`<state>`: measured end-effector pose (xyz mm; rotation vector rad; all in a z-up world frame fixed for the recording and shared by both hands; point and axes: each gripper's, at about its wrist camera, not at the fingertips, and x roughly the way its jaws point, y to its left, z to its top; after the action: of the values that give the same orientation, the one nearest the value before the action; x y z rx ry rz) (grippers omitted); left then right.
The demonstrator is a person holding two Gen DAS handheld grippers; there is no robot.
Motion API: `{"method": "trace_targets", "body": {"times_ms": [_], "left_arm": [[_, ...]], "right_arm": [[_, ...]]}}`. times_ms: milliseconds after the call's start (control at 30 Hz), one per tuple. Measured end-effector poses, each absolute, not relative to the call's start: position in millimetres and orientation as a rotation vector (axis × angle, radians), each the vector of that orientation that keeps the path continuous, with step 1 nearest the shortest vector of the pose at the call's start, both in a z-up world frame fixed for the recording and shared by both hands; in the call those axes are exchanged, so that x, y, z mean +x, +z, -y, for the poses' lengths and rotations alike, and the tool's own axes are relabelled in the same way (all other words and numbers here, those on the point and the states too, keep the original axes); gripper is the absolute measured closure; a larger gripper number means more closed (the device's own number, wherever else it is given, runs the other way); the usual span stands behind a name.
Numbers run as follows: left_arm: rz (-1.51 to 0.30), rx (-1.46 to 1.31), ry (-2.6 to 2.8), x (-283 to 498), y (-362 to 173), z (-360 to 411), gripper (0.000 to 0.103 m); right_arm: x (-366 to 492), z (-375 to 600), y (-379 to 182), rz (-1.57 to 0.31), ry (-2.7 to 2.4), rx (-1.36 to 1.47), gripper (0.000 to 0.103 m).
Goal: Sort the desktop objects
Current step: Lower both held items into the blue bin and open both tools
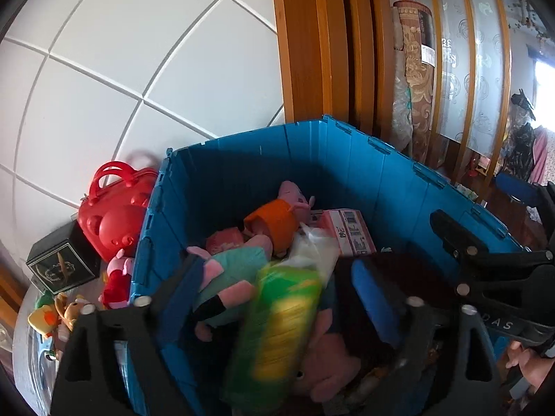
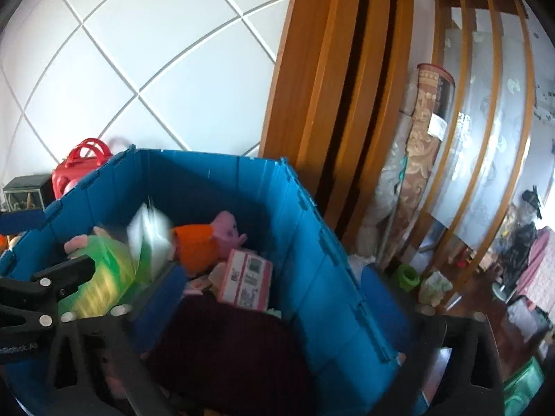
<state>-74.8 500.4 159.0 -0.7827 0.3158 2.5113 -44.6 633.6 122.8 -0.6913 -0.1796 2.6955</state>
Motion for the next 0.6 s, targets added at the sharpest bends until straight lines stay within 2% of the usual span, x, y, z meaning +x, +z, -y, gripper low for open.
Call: {"method": "trace_targets", "body": {"times_ms": [300, 533, 600], "left_arm": [[-0.256, -0.793, 2.52, -61, 161, -475, 0.009], [-0.226, -0.758, 2.526, -47, 160, -454, 0.009], [-0.216, -0.755, 2.527, -45, 160, -448, 0.009]], "right_arm": [[-12, -634, 121, 0.045, 2.821, -0.685, 0.0], [9, -645, 114, -0.31, 2.902, -0.653, 0.0], [11, -645, 112, -0.348, 2.888, -0.642, 0.0]]}}
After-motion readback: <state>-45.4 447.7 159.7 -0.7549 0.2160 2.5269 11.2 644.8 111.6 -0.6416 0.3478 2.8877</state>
